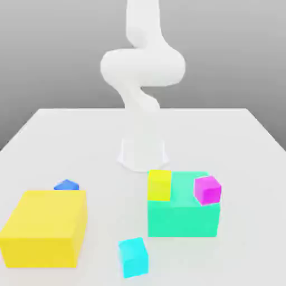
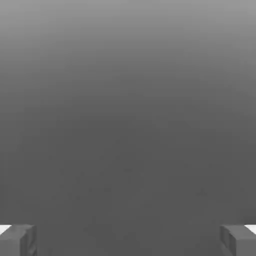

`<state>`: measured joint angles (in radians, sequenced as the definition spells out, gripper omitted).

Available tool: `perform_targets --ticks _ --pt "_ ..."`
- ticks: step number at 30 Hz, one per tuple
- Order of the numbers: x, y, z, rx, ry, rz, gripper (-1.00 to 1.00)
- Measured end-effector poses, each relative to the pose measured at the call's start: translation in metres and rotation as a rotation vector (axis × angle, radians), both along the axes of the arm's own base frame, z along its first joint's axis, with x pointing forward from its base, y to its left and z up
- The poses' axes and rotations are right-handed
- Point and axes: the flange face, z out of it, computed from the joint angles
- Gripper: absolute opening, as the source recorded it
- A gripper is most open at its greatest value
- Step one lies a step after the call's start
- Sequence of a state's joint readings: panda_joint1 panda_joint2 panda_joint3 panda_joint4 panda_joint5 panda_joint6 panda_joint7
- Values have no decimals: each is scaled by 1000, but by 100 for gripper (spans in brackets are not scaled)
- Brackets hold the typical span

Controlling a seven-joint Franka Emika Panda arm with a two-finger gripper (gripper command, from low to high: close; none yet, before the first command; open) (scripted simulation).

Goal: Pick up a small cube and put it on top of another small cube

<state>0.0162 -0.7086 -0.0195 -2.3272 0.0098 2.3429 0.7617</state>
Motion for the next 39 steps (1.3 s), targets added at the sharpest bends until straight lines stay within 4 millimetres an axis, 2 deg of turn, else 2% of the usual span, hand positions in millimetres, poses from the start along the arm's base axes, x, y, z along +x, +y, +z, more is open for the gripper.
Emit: perform_targets --ticks 3,6,9,12,17,24,29,30,36,39 --pt "37 -3 -57 -6 94 36 0" --pt "65 -5 -114 -14 184 69 0" --pt "84 -6 -174 -23 273 100 0" --pt "95 -7 -236 -35 361 130 0" --pt "96 -9 -337 -61 508 178 0" --pt "66 -17 -465 -107 702 236 0" --pt "62 -18 -526 -112 717 242 0" --pt "61 -18 -533 -111 718 242 -100" --pt "61 -18 -536 -111 719 242 -100" --pt "62 -18 -514 -113 718 243 -100"
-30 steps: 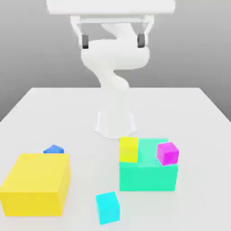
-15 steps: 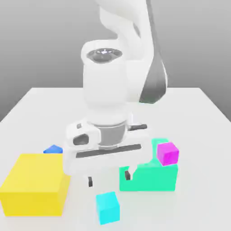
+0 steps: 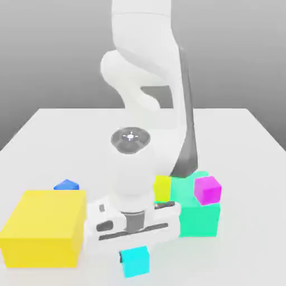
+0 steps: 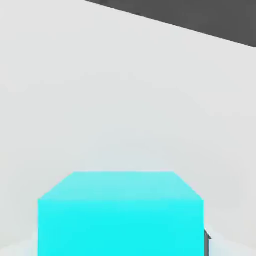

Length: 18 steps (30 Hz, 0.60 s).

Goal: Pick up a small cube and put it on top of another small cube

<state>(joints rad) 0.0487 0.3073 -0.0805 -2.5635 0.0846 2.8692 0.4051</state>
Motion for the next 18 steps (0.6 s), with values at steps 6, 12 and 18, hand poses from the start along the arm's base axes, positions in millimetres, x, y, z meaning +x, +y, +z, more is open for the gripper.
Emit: perform_targets --ticks 6,12,18 --pt "-9 10 63 20 2 1 -100" --pt "-37 33 114 52 6 13 -100" --pt "-73 49 156 56 7 24 -100"
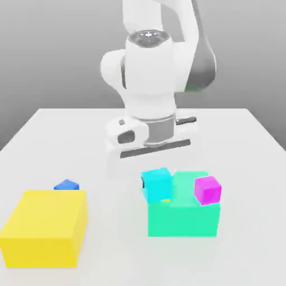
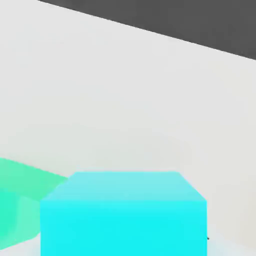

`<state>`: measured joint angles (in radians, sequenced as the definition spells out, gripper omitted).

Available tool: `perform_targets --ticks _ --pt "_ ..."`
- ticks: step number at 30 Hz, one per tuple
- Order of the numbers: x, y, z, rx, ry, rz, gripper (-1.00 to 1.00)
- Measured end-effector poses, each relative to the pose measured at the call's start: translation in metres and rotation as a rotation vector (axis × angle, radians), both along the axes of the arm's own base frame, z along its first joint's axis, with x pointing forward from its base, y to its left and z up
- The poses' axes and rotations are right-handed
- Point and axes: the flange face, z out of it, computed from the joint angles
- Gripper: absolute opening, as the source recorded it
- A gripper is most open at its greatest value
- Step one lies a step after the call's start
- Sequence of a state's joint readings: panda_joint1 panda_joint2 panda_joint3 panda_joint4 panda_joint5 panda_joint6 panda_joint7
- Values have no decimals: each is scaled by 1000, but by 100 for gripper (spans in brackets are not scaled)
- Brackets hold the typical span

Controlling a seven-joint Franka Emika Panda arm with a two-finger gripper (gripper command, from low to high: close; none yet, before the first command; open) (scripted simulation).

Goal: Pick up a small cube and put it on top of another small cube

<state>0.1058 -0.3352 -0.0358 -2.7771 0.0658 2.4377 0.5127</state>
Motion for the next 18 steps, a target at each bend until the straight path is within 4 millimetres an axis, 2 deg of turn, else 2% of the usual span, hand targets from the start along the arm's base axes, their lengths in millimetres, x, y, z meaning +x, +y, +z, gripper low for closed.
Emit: perform_targets --ticks 8,10,14,15,18 --pt "-54 12 38 -41 -5 2 -100" --pt "-57 13 26 -47 -6 0 -100" --pt "-59 13 -16 -51 -6 0 -100" --pt "-60 13 -22 -51 -6 0 100" --pt "-60 13 -22 -51 -6 0 100"
